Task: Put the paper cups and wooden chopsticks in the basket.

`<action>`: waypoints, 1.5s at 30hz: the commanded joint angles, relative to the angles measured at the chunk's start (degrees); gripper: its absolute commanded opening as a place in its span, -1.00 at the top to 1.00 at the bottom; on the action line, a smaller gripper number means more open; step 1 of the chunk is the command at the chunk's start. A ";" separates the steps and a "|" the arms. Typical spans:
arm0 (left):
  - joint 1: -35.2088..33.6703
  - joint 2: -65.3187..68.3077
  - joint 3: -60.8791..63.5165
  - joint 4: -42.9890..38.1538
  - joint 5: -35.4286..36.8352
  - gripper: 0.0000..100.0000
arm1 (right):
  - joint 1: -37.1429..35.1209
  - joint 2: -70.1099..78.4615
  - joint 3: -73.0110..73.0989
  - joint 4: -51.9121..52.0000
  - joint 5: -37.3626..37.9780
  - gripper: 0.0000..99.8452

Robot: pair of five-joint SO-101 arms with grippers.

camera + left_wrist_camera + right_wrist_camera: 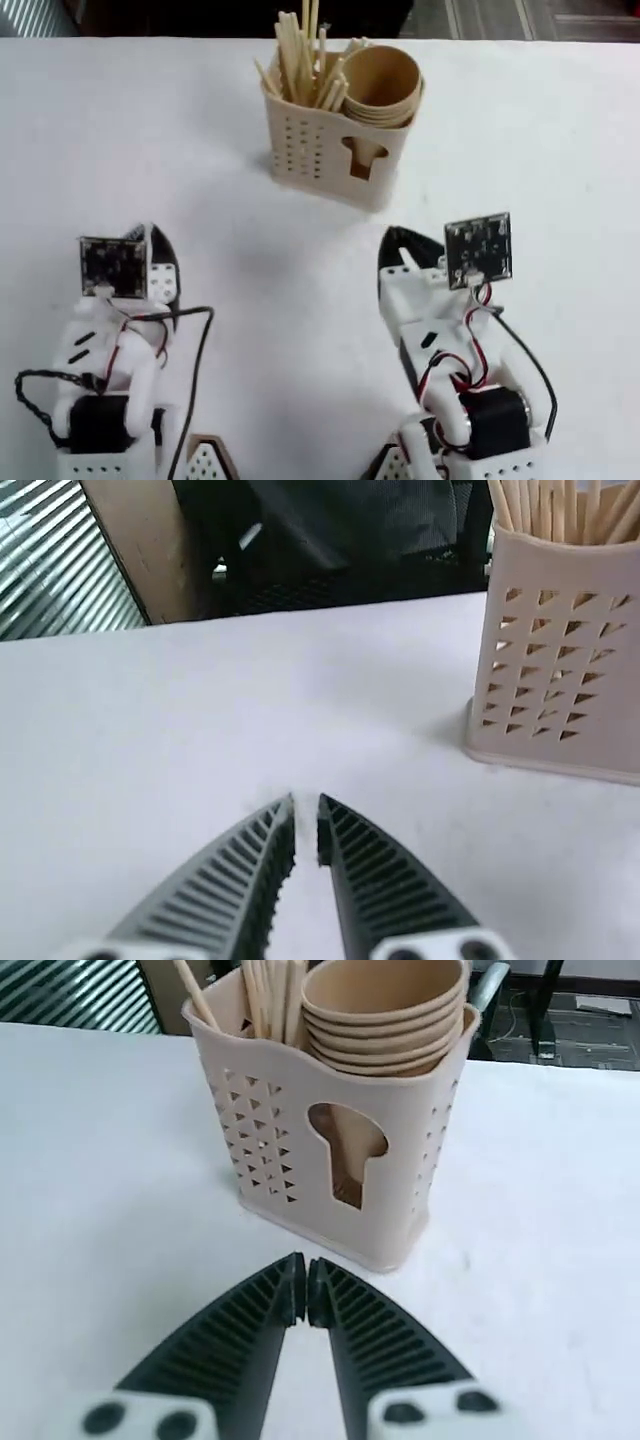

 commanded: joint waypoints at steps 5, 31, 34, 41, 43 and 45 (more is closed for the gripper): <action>0.75 0.48 8.09 -4.13 0.09 0.87 | 2.59 -9.36 12.92 -3.21 0.88 0.96; 0.31 0.75 21.27 1.32 0.00 0.87 | 8.04 -16.48 36.40 0.13 0.97 0.96; 0.22 0.66 21.36 5.98 0.00 0.87 | 10.24 -16.48 36.40 3.56 0.97 0.96; 0.22 0.66 21.36 7.91 0.18 0.88 | 10.68 -16.48 36.40 13.58 0.97 0.96; 0.22 0.66 21.36 7.91 0.26 0.88 | 10.77 -16.57 36.40 14.37 0.97 0.96; 0.22 0.66 21.36 7.91 0.26 0.88 | 10.77 -16.57 36.40 14.37 0.97 0.96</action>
